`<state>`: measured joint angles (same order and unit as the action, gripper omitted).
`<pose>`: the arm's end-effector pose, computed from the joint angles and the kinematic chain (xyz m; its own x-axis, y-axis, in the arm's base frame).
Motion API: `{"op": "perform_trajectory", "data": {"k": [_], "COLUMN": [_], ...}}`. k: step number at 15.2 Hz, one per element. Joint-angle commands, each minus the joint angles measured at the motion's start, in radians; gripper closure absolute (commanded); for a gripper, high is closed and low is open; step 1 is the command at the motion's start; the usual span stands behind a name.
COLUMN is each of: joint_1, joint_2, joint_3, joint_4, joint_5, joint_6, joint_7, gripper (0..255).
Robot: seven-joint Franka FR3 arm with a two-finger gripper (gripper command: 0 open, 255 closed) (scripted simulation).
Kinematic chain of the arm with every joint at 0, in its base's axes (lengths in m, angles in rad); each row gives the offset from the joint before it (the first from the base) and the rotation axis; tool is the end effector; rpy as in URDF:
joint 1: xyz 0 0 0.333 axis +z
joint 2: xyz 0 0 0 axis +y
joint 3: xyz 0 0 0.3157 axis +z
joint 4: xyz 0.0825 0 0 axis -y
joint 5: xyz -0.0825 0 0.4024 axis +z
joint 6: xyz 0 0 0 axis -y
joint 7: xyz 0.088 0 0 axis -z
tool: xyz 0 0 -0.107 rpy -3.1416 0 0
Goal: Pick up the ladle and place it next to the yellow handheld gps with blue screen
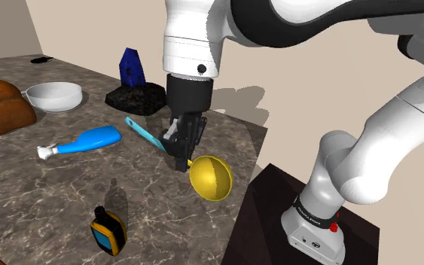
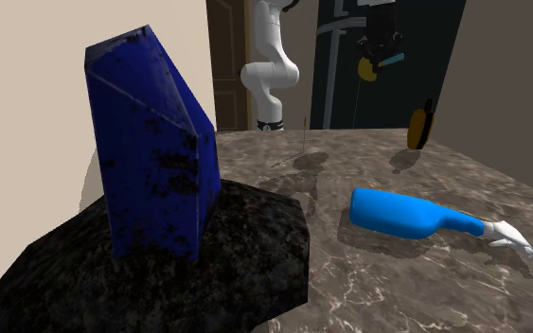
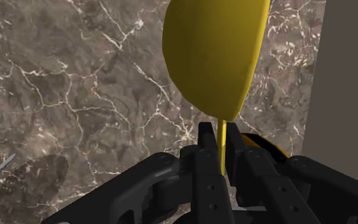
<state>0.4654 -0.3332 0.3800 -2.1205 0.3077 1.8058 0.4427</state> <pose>0.2889 0.3878 0.5357 0.9469 0.3114 -0.0807 0.2964 -0.9421 -0.1570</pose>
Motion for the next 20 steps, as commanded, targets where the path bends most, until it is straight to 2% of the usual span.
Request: {"op": "perform_trajectory", "data": {"k": [1, 20], "joint_1": [0.002, 0.011], "joint_2": [0.000, 0.064], "joint_3": [0.004, 0.038], "joint_4": [-0.027, -0.226], "joint_5": [0.004, 0.023], "joint_6": [0.027, 0.287], "joint_7": [-0.003, -0.038], "gripper": [255, 255]}}
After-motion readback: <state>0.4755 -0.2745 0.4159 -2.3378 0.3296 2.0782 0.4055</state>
